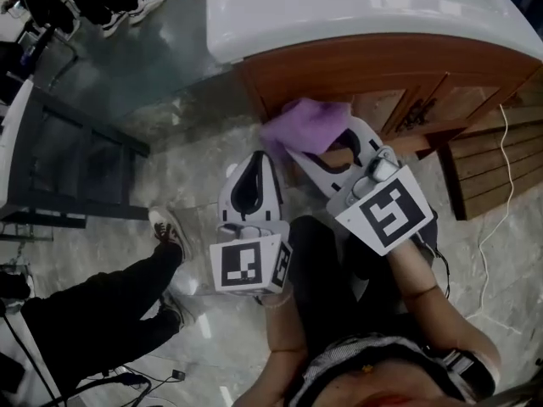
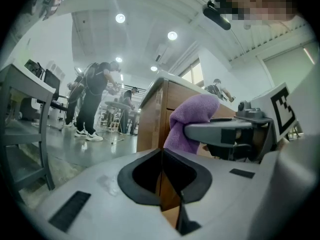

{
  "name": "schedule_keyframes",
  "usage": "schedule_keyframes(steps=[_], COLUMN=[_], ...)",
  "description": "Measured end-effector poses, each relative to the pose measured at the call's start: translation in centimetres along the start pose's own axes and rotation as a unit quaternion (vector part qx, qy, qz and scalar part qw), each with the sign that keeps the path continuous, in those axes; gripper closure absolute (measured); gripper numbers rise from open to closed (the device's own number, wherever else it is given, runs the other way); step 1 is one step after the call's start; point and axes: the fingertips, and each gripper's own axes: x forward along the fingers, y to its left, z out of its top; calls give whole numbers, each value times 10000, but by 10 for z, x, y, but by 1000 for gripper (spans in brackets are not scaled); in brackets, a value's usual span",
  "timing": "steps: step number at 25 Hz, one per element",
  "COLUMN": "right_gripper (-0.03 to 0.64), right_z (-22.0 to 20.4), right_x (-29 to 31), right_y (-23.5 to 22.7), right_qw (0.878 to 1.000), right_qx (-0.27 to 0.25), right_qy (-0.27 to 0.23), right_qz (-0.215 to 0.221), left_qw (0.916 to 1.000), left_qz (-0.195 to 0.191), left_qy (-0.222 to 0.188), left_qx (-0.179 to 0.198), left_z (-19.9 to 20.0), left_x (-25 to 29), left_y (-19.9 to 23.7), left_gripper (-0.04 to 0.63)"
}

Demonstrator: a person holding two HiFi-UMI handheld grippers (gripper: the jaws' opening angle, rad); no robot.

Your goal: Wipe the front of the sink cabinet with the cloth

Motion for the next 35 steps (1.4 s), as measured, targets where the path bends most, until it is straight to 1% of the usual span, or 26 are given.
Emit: schedule_keyframes(steps=[2, 7, 12, 14, 18, 21, 26, 30, 35], right_gripper=[460, 460, 460, 460, 459, 459, 459, 459, 459], right_z=[8, 15, 15, 16, 16, 16, 16, 13, 10], right_x=[1, 8, 22, 24, 26, 26, 24, 16, 9], right_y=[-2, -7, -9, -9, -6, -6, -5, -15, -21], right_qw=[9999, 9980, 9909, 9892, 9882, 9883, 9901, 9914, 9917], right_qx=[-162, -524, -1082, -1179, -1281, -1312, -1165, -1039, -981], right_qy=[35, 211, 318, 266, 235, 174, 50, -28, -24], right_qz=[-12, -294, -730, -827, -800, -759, -785, -792, -834], left_qw=[10000, 9999, 9999, 9999, 9998, 9998, 9998, 9998, 9997], left_qz=[-6, -8, -6, -27, -99, -142, -135, -120, -157], left_qy=[-39, -89, -137, -132, -143, -100, -119, -111, -125], left_qx=[19, 98, 44, 7, -70, -25, 32, 69, 134], left_z=[2, 8, 7, 3, -2, -4, -5, -6, -4], left_x=[-1, -4, -11, -13, -12, -9, -10, -7, -5], left_y=[-1, -2, 0, 0, -3, -7, -10, -19, -25], left_gripper=[595, 595, 595, 595, 595, 595, 595, 595, 595])
